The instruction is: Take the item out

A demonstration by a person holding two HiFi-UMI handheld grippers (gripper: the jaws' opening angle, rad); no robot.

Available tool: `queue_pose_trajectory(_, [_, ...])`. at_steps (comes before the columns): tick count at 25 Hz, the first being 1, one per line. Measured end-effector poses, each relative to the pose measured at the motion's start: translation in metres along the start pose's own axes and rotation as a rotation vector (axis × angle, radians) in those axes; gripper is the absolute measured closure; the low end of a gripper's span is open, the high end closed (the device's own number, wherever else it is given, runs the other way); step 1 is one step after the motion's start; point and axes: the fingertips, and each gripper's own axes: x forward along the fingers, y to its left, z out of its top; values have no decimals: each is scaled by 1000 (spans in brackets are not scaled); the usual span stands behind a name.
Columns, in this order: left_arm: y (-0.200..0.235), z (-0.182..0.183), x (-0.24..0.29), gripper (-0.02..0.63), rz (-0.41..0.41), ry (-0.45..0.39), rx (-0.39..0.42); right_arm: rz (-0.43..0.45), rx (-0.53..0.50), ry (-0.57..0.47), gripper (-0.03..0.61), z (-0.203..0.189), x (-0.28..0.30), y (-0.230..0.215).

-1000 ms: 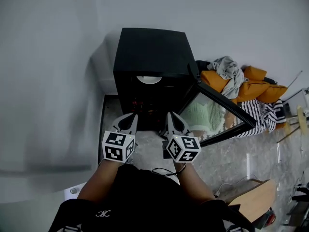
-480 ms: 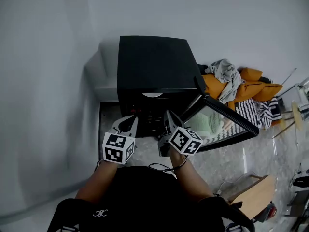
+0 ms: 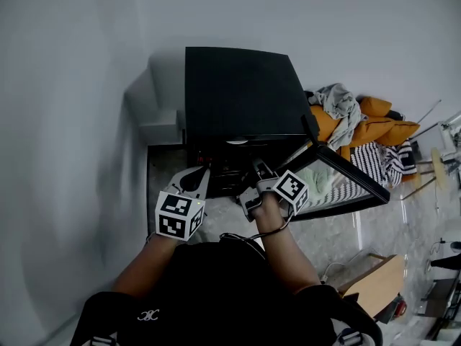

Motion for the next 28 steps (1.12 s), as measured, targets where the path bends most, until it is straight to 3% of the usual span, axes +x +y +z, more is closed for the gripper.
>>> queue_pose_trajectory(7, [9,-7,9,614,30,9,-37,-24,197,53,571,3,19,-26])
queue_pose_trajectory(13, [5,7,14,614,47,-24,-51,-44,162,90,566,13,40,-37])
queue_pose_trajectory(19, [11,5,19,614,74,-8,-65,-69,241,93,495,18,57,-51])
queue_pose_trajectory(28, [10,-2,23,614,104,-3,-83,-165,342,119,492,15,72,-67])
